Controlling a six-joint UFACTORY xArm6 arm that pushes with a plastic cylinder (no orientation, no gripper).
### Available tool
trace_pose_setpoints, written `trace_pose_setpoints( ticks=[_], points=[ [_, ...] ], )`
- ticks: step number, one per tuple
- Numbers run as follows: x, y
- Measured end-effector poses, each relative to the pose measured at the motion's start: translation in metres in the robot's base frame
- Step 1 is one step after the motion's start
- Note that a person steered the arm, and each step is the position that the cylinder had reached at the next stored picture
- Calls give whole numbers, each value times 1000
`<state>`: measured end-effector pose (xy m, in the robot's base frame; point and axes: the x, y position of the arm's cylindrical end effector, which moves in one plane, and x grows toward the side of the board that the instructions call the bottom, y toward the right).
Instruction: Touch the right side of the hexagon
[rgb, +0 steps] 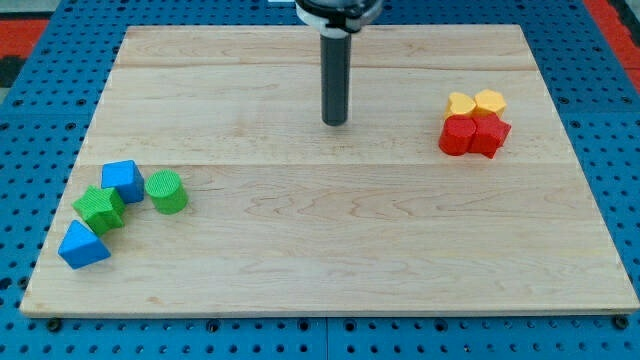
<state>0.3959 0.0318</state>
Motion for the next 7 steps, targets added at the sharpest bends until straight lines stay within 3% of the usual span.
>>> trace_pose_setpoints(
  ticks=[1,2,3,6,7],
  points=[
    [63,63],
    [75,176],
    [46,232],
    [-28,238],
    [-33,238]
  ],
)
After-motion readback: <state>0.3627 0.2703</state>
